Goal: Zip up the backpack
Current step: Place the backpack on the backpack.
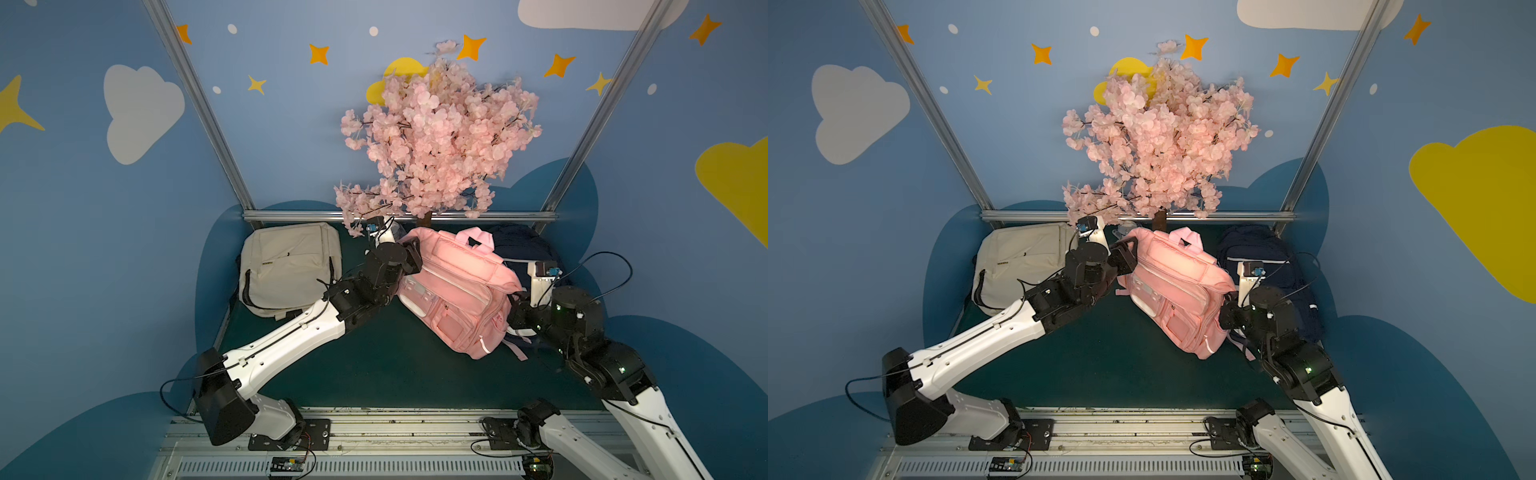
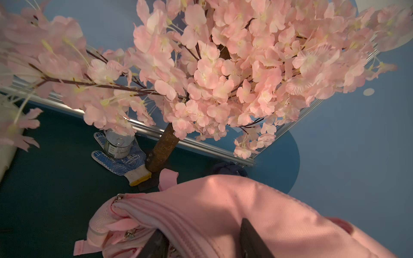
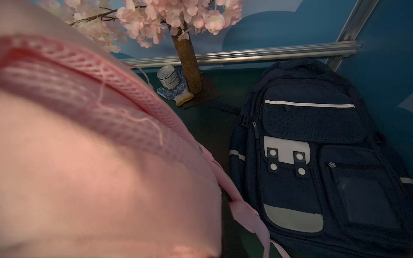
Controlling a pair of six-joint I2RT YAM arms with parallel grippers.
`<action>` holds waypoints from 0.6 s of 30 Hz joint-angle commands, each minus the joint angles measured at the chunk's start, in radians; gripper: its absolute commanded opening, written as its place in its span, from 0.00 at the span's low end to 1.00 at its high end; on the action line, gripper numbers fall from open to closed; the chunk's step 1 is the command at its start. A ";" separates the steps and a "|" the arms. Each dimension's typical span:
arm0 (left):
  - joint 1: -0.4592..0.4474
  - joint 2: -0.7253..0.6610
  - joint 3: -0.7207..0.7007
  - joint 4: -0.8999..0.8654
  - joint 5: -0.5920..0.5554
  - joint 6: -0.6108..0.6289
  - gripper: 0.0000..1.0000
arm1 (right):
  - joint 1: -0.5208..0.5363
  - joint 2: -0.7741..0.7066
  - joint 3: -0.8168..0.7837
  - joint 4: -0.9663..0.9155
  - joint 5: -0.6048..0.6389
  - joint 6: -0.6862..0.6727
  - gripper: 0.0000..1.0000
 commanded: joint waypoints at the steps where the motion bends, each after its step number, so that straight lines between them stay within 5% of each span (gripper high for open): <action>1: 0.024 -0.026 -0.076 -0.061 0.095 0.060 0.60 | -0.136 0.026 -0.001 -0.122 -0.093 -0.027 0.00; 5: 0.046 -0.080 -0.165 -0.023 0.165 0.103 0.66 | -0.325 0.081 0.014 -0.130 -0.159 -0.050 0.00; 11: 0.058 -0.124 -0.274 -0.010 0.204 0.153 0.73 | -0.461 0.134 0.019 -0.132 -0.102 -0.042 0.00; 18: 0.123 -0.028 -0.357 0.101 0.367 0.156 0.77 | -0.633 0.296 -0.011 -0.020 -0.151 -0.005 0.00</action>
